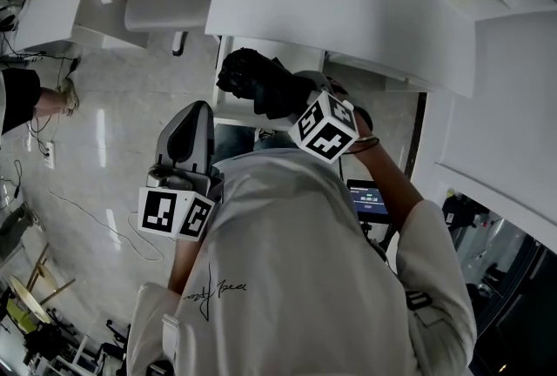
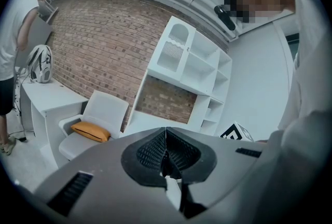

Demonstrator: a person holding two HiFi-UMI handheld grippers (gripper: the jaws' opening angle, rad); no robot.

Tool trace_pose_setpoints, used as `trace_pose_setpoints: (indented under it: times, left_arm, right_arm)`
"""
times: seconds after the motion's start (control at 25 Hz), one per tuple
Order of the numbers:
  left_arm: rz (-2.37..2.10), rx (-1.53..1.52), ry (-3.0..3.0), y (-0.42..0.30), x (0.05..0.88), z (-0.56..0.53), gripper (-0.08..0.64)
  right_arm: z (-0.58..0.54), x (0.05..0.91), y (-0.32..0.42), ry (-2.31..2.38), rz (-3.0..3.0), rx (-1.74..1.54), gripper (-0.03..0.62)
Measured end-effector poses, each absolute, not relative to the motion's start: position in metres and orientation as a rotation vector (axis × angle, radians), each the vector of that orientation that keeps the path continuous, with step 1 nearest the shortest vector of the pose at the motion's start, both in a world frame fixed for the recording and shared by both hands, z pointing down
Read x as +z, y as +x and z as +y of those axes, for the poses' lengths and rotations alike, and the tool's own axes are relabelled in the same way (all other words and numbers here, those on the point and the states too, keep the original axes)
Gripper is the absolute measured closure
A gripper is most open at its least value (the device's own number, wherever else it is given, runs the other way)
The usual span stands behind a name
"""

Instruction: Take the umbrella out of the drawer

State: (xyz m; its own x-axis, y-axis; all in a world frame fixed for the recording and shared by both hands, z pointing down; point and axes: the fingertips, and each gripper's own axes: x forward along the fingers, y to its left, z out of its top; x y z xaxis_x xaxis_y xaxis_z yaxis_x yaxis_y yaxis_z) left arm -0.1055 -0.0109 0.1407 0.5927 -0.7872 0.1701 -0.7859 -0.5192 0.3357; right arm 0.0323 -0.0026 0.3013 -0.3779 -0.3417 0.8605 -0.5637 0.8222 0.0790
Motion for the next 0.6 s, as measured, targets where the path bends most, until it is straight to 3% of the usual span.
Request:
trace_pose_setpoints:
  times: [0.6]
  left_arm:
    - [-1.293, -0.015, 2.424, -0.105, 0.142, -0.006, 0.543]
  right_arm:
    - [-0.004, 0.28, 0.047, 0.781, -2.035, 0.322, 0.344]
